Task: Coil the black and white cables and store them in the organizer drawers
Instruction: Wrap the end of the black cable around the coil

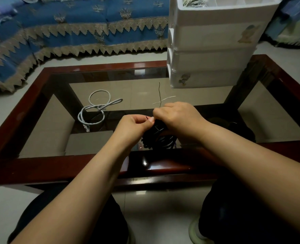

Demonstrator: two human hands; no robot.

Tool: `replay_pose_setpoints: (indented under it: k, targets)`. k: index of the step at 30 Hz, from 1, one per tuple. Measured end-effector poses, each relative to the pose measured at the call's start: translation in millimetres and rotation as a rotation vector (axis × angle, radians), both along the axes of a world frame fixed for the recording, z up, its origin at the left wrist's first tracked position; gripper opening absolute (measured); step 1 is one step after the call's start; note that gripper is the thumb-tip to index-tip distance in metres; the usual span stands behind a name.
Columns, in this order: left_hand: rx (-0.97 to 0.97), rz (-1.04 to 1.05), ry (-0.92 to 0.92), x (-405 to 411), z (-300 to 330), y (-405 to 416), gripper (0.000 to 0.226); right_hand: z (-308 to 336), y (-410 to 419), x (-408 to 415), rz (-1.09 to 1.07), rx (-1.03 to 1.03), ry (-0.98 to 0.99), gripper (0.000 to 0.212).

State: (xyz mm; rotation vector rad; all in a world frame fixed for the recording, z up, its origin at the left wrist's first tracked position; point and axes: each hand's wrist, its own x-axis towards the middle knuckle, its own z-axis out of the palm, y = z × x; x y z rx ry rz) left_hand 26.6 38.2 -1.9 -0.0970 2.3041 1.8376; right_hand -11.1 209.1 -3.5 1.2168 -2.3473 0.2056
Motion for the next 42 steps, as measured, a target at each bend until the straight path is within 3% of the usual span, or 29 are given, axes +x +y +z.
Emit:
replay_pose_setpoints:
  k: [11, 17, 22, 30, 35, 38, 42]
  targets:
    - [-0.015, -0.224, -0.099, -14.3, 16.4, -13.9, 0.01, 4.1, 1.9, 6.4, -0.001, 0.013, -0.145, 0.049]
    - [0.172, -0.18, -0.198, -13.5, 13.0, -8.9, 0.023, 16.3, 2.9, 12.1, -0.069, 0.039, -0.304, 0.059]
    - [0.201, -0.23, -0.255, -9.7, 9.6, -8.7, 0.032, 19.6, 5.7, 19.5, -0.018, 0.055, -0.291, 0.069]
    - [-0.053, -0.437, -0.031, -8.5, 17.3, -15.5, 0.016, 20.3, 6.8, 27.9, -0.073, 0.087, -0.445, 0.077]
    - [-0.137, -0.202, 0.072, -4.0, 4.5, -2.5, 0.023, 20.6, 4.6, 26.9, -0.248, 0.146, -0.393, 0.077]
    - [-0.375, -0.039, 0.19, -7.7, 0.5, 7.5, 0.023, 15.9, -3.1, 23.1, -0.364, 0.172, -0.388, 0.057]
    - [-0.497, 0.022, 0.287, -0.6, 1.6, 17.5, 0.024, 18.9, -4.1, 19.1, -0.369, 0.2, -0.564, 0.04]
